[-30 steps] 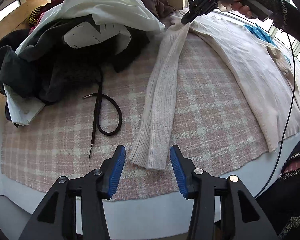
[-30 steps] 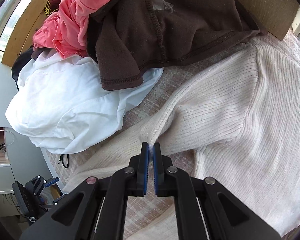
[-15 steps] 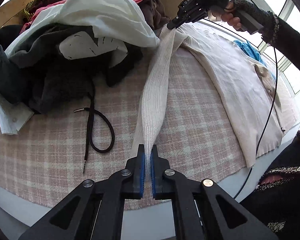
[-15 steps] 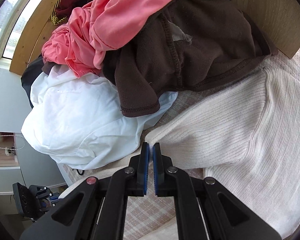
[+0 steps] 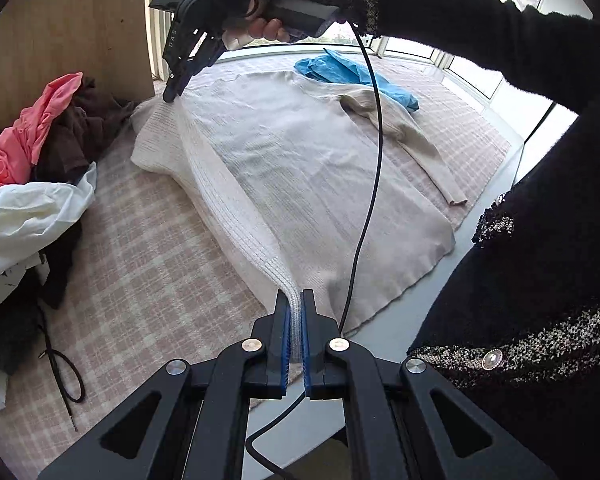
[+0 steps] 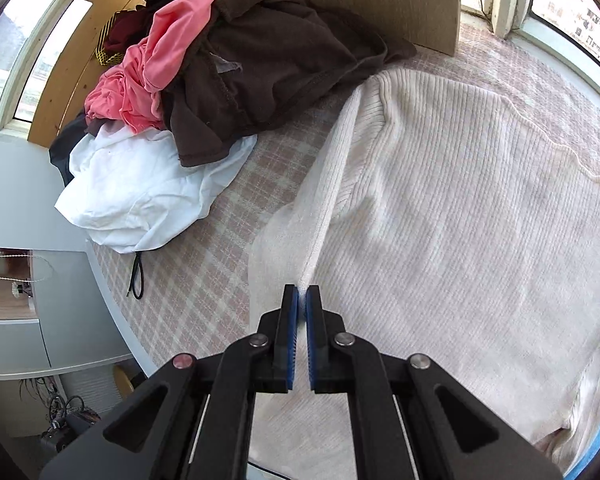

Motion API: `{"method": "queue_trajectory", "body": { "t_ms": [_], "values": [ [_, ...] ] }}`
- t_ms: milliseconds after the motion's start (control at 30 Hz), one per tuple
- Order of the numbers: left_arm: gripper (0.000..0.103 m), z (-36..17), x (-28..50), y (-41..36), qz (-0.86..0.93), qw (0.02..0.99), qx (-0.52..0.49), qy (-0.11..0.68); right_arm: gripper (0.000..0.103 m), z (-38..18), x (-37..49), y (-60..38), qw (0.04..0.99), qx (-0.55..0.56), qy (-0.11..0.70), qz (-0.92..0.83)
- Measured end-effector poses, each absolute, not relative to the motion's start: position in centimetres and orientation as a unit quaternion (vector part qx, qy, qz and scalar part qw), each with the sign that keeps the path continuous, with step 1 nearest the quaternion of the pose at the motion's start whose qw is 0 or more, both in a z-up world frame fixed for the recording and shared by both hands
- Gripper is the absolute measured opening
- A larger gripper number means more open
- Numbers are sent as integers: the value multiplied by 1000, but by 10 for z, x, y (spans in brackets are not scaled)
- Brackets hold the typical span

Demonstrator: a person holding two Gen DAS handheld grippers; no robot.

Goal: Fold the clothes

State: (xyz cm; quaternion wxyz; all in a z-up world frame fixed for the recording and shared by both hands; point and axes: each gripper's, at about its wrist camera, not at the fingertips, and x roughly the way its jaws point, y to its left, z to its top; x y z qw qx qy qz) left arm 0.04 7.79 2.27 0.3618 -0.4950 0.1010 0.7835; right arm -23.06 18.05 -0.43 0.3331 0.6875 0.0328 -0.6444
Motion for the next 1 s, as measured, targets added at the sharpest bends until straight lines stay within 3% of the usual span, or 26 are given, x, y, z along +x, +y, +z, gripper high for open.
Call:
{"method": "queue_trajectory", "body": {
  "t_ms": [267,400,600,767,900,1000],
  "values": [
    [9,-29,23,135,713,390,-571,113,8,-40,-210,241,298,694,66,-652],
    [33,-13,32,105,740,353,-567,74,19,-26,-175,258,324,678,68,-656],
    [34,-40,7,68,759,274,-591,12,28,-26,-83,247,403,696,36,-593],
    [34,-75,-12,74,731,291,-615,-51,29,-52,-16,233,399,722,50,-563],
    [38,-79,-9,81,728,290,-620,-35,32,-68,2,222,386,724,40,-570],
    [33,-90,-13,81,725,275,-631,-31,32,-73,5,221,389,720,31,-574]
  ]
}}
